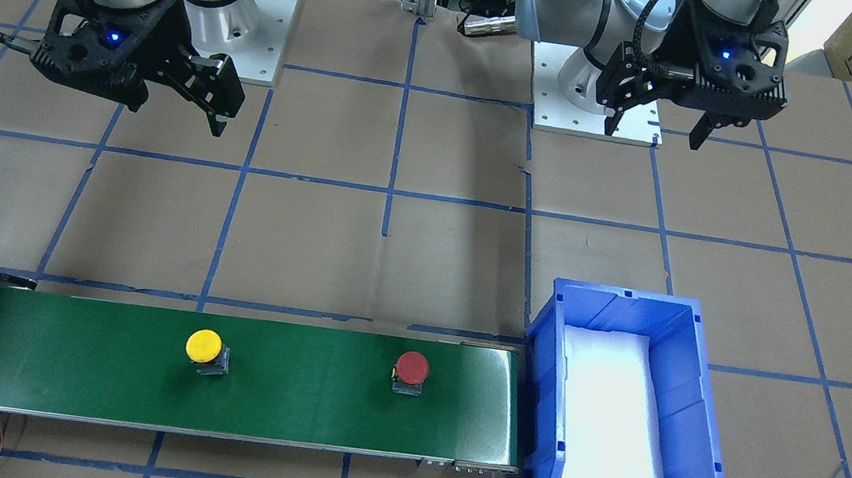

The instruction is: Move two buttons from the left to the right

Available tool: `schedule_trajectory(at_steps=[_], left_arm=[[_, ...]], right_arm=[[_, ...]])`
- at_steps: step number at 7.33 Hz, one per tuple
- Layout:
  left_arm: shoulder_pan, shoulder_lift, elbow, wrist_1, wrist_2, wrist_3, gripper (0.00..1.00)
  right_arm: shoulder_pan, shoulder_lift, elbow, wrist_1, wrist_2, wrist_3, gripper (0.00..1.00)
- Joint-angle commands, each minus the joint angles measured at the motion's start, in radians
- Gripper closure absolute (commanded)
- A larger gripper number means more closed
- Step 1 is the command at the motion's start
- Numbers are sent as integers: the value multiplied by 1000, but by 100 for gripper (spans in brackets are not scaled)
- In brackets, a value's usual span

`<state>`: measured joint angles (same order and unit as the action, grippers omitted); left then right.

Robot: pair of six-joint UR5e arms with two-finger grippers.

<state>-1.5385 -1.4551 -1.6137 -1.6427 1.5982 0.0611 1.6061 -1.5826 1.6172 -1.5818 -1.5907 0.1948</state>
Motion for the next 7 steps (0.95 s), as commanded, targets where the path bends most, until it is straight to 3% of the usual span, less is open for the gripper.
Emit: schedule_trajectory(at_steps=[1, 3, 7], left_arm=[[-14, -40, 3, 67, -50, -91, 1], [-46, -71, 14, 90, 6, -81, 0], [-51, -85, 6, 90, -14, -76, 0]], right_arm=[[0, 3, 3, 0, 3, 0, 0], [0, 3, 3, 0, 3, 0, 0], [0, 3, 1, 0, 2, 0, 0]])
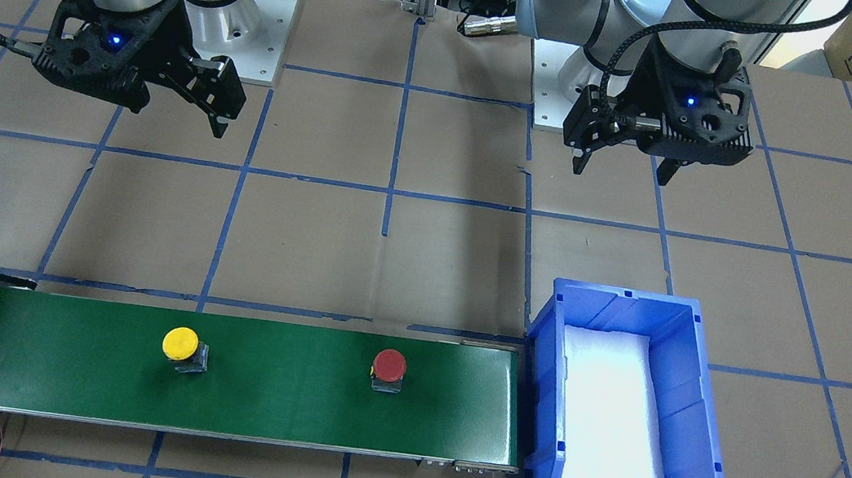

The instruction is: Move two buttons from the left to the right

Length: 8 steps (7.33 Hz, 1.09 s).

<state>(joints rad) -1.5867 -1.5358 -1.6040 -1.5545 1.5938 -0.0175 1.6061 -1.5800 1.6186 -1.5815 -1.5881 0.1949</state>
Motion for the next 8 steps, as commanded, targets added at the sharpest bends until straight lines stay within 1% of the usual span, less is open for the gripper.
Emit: schedule_trajectory(at_steps=[1, 2, 7, 8], left_arm=[[-4, -3, -8, 7, -11, 8, 0], [-4, -4, -13, 23, -11, 23, 0], [-1, -3, -13, 28, -25, 31, 0], [-1, -3, -13, 30, -23, 31, 0]], right_arm=[[0, -2, 0, 0, -1, 0, 0], [0, 0, 0, 0, -1, 0, 0], [-5, 5, 3, 1, -13, -11, 0], [-29, 9, 4, -14, -57, -87, 0]])
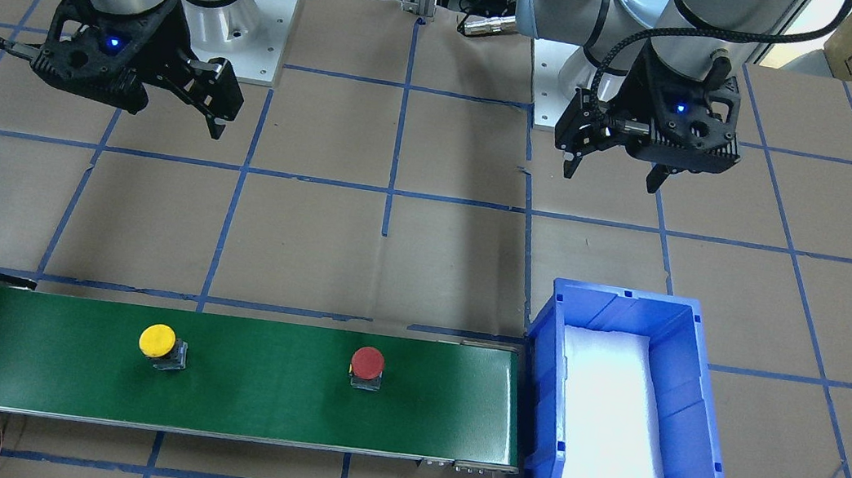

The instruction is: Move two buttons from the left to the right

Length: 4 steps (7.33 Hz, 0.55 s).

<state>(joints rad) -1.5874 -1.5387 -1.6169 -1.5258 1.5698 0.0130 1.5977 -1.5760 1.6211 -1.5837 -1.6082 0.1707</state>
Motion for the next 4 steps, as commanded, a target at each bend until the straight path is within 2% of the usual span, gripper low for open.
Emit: schedule_trajectory(at_steps=[1, 2, 3, 4], left_arm=[[0, 0, 0, 0, 1, 1, 0], [0, 0, 0, 1, -1, 1, 0], [0, 0, 0, 0, 1, 1, 0], [0, 0, -1, 0, -1, 1, 0]], right_arm=[[-88, 10, 3, -16, -94, -159, 0], [-166, 51, -1, -110, -84, -178, 0], [-212, 106, -9, -186, -15, -233, 0], [-250, 173, -21, -229, 9, -337, 0]])
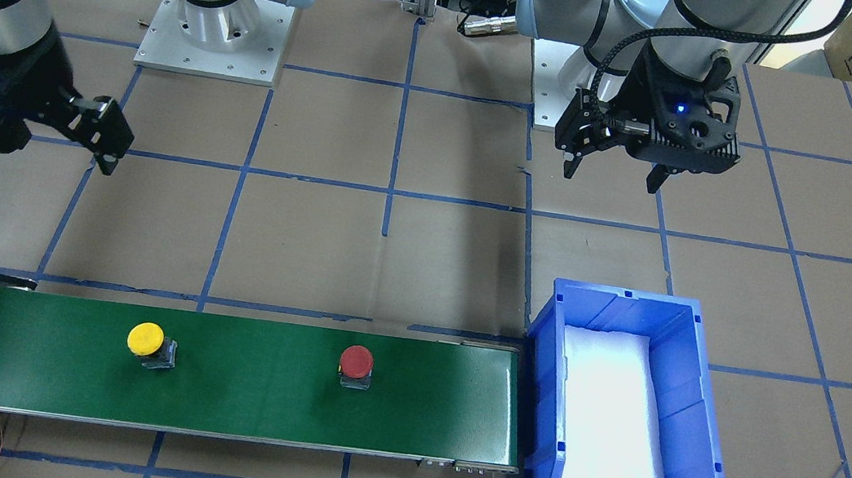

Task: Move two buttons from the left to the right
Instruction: 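Move the right gripper over the yellow button on the conveyor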

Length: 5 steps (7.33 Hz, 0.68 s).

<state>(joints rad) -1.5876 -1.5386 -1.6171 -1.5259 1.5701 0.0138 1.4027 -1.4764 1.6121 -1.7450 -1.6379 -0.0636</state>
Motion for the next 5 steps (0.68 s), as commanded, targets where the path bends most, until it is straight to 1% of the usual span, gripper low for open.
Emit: schedule_trajectory(at_steps=[1, 2, 3, 4, 5], left_arm=[[0, 0, -1, 0, -1, 0, 0], [0, 0, -1, 0, -1, 0, 0], [0, 0, -1, -2, -1, 0, 0], [0, 0, -1, 0, -1, 0, 0], [0, -2, -3, 0, -2, -3, 0]], right_arm=[[-77, 137, -39, -127, 44, -113, 0], [-77, 224, -97, -134, 52, -119, 0], [-77, 273, -115, -161, 52, -169, 0], [-77, 286, -118, -174, 93, -185, 0], [-65, 284, -115, -172, 110, -185, 0]])
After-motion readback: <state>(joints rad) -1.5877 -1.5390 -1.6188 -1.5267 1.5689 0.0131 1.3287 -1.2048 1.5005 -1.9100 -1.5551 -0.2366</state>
